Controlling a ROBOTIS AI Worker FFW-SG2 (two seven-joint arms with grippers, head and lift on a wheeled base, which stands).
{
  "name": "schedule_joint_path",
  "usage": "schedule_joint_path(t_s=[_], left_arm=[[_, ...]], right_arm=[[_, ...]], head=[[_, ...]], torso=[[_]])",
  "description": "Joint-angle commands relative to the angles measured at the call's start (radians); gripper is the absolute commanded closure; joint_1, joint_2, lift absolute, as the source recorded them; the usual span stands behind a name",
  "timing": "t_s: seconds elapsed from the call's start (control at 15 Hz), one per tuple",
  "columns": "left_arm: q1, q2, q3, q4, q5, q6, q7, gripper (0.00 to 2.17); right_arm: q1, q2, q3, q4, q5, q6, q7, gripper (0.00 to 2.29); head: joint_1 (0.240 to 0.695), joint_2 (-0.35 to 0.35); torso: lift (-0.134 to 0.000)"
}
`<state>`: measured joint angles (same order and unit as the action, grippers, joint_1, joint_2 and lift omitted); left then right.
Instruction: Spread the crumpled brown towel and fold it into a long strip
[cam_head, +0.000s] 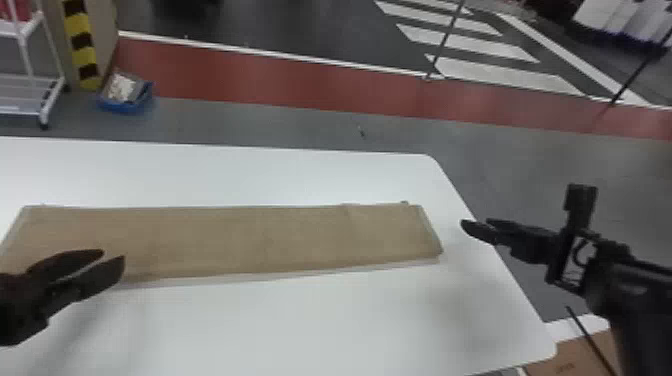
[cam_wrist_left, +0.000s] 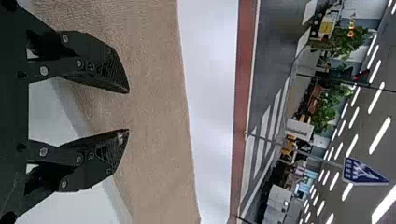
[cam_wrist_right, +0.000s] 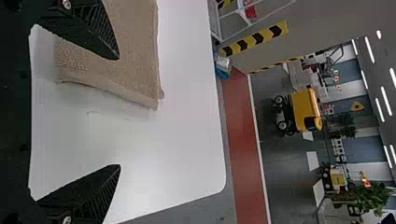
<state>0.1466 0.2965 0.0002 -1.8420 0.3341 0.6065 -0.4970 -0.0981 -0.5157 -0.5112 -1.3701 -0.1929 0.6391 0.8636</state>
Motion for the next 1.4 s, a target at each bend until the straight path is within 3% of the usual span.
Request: schedule_joint_path(t_s=[0.0,0.2,0.6,0.8,1.0,1.33], left_arm=[[-0.001,0.01,0.021,-0.043,0.033,0.019,0.0,0.14],[-0.087,0.041,0.044,-0.002,0.028,0.031,0.014,0.13],[-0.311,0.092,0.075,0.185,0.023,0.243,0.0,0.14],[-0.378,0.096,0.075,0.279,0.031,0.381,-0.002,0.14],[-0.418,0.096,0.098,0.357,0.062,0.418,-0.035,0.15],[-0.426,0.102,0.093,0.365,0.043,0.439,-0.029,0.15]], right_arm=[[-0.045,0.02,0.027,-0.001,0.003,0.008,-0.001,0.06],[-0.127,0.037,0.091,0.049,0.044,0.008,-0.005,0.07],[-0.253,0.039,0.208,0.149,0.173,0.097,0.037,0.08],[-0.299,0.036,0.211,0.232,0.219,0.097,0.08,0.09],[-0.301,0.026,0.211,0.266,0.222,0.078,0.106,0.09],[-0.302,0.011,0.211,0.322,0.219,-0.002,0.134,0.09]], head=[[0.695,-0.35],[0.695,-0.344],[0.695,-0.204],[0.695,-0.174],[0.695,-0.167],[0.695,-0.167]], torso=[[-0.123],[-0.123],[-0.123],[-0.123],[-0.123],[-0.123]])
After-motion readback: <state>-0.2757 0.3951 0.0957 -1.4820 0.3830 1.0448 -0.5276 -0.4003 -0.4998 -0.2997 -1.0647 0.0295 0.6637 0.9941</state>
